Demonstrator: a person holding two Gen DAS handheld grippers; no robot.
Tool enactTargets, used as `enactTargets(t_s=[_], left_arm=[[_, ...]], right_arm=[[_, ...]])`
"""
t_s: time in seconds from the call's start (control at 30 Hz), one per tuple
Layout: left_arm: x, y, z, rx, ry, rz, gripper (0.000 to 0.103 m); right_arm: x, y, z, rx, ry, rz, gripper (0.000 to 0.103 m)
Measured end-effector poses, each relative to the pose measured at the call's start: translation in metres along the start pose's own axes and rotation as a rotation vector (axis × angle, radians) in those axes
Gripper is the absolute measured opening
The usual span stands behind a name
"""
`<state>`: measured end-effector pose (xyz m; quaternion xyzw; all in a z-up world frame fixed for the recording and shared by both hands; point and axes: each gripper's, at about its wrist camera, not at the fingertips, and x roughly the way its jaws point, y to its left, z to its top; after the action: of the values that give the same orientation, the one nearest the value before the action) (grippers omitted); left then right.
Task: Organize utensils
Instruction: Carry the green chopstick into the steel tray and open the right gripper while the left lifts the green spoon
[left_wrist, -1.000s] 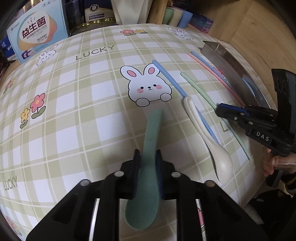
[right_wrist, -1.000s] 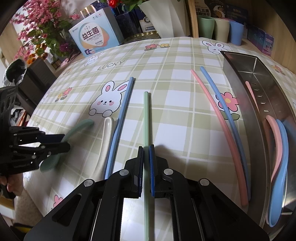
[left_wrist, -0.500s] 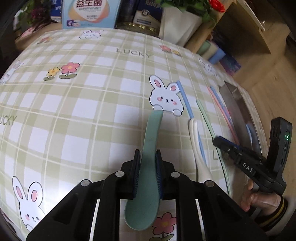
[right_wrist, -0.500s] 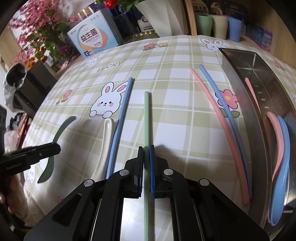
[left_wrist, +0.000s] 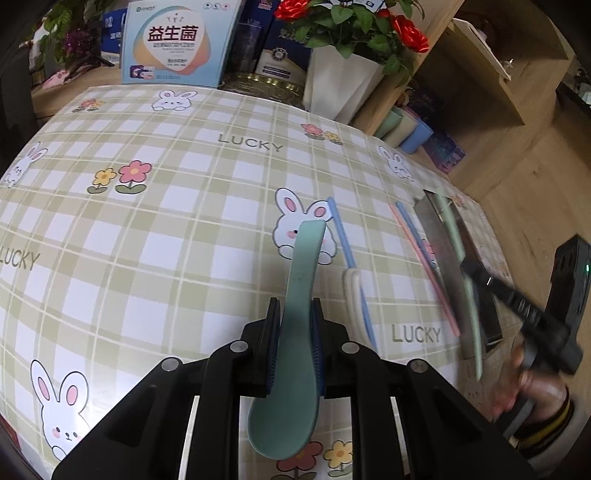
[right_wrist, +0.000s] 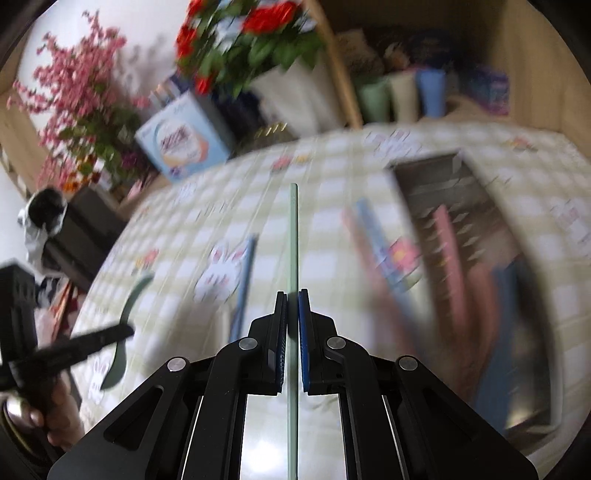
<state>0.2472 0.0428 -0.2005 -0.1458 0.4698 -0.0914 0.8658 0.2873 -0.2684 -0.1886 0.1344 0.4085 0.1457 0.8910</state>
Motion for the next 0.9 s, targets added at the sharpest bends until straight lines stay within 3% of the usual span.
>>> enactTargets(t_s=[0.13,0.3,0.9], left_arm=[[-0.004,-0.005,0.0,0.005,-0.017,-0.02,0.016],[-0.003,-0.007,0.0,0.008,-0.014,-0.009,0.016],[0.007,-0.017,-0.005,0.029,0.024,-0.003,0.016]], right_arm=[[-0.006,-0.045,0.019,0.066,-0.024,-0.104,0.006],[0.007,-0.08,0.018,0.123,0.028,-0.146,0.006],[0.025,-0.088,-0.003,0.159,0.111,-0.142,0.006]])
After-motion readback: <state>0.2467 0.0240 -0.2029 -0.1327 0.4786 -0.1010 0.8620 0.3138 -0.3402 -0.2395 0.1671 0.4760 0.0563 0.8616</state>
